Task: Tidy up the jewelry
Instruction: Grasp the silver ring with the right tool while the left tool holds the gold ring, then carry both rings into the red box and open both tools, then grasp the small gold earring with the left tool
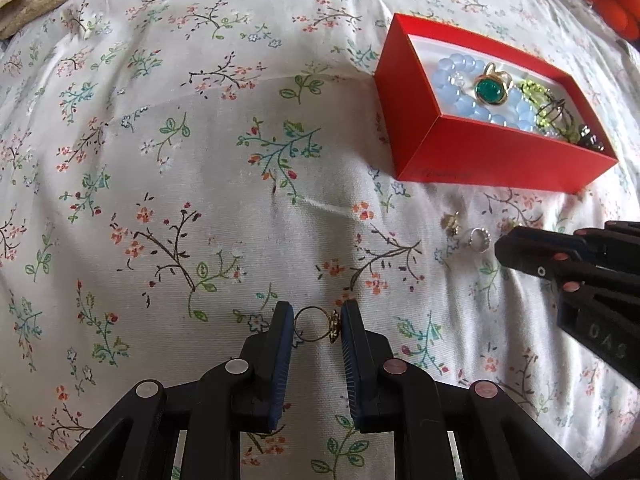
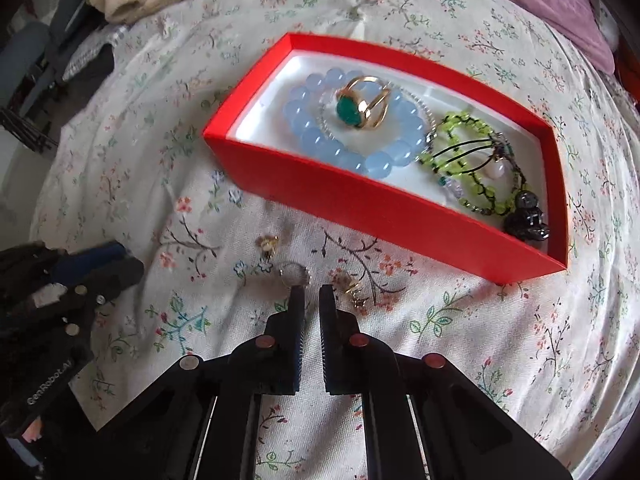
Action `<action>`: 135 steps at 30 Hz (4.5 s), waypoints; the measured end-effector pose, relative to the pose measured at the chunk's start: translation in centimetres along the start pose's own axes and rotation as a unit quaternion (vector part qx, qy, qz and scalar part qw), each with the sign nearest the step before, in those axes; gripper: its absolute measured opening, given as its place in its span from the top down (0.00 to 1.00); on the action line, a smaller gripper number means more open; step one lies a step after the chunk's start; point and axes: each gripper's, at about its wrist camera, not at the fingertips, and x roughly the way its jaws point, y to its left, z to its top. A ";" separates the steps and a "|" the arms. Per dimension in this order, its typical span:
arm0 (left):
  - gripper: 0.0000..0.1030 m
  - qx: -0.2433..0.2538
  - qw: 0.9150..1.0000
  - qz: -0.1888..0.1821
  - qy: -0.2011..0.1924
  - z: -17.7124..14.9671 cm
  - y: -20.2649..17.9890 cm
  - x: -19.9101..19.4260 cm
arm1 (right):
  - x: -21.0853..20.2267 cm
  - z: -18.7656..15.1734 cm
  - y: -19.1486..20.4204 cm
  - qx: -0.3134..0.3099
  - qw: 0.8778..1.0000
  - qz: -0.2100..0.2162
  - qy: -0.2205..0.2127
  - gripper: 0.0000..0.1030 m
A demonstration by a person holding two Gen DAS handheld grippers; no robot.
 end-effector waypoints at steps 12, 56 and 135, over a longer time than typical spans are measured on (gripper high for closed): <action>0.82 -0.008 1.000 -0.004 -0.002 0.4 0.4 -0.1 | 0.5 0.9 0.2 0.000 1.000 0.019 0.009 0.62; 0.82 0.001 0.992 -0.098 -0.075 7.6 -5.4 -1.3 | -7.2 1.6 -8.1 0.097 0.992 0.001 -0.087 0.81; 0.51 0.154 0.987 -0.009 -0.042 0.3 -5.6 1.7 | -5.5 -6.7 -11.9 0.114 0.991 -0.061 0.021 0.33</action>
